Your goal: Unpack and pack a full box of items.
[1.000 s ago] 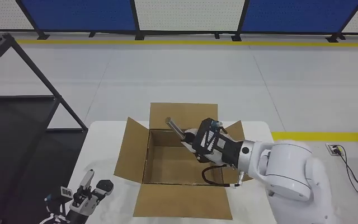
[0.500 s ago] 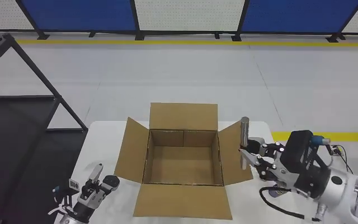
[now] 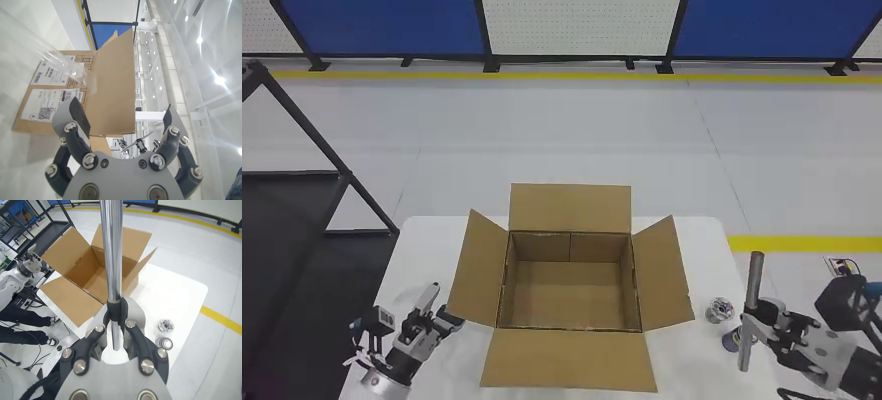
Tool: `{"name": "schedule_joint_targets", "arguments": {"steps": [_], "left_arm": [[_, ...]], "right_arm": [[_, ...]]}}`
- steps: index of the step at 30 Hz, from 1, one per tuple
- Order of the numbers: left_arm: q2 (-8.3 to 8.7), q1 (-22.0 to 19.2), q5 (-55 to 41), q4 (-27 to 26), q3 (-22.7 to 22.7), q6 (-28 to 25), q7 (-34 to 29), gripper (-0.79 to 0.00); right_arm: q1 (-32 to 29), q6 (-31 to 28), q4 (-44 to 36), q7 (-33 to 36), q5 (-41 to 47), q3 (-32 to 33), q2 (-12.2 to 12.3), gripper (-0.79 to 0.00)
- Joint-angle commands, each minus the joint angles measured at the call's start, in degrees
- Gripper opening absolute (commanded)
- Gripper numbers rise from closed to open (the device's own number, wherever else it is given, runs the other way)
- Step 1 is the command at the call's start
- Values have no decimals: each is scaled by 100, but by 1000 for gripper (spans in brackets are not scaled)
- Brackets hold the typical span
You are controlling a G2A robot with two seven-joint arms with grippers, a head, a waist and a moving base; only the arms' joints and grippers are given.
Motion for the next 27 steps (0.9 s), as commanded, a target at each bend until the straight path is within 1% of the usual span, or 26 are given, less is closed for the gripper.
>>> {"name": "schedule_joint_targets", "arguments": {"steps": [1,4,14,16,18,22,27], "left_arm": [[3,14,-50,-1,-45,-23,13,0],[7,41,-124,-17,-105,-45,30,0],[7,41,-124,-17,-105,-45,30,0],[3,43,-171,-20,-112,-50,95,0],[-3,59,-293,-26,-140,-83,175,0],[0,99,-453,40,-254,-165,178,0],[17,33,-645,62,-423,-115,135,0]], "right_arm": [[8,-11,-3,-14,0,-4,-2,-785],[8,-11,-3,-14,0,-4,-2,-785],[-6,-6,-3,-43,-7,-13,-1,-785],[-142,-78,-54,-69,-243,-128,25,-785],[-253,-29,-30,-26,-487,-202,57,-785],[-446,72,198,151,-680,-166,128,-785],[-799,167,439,491,-834,-150,246,-785]]}}
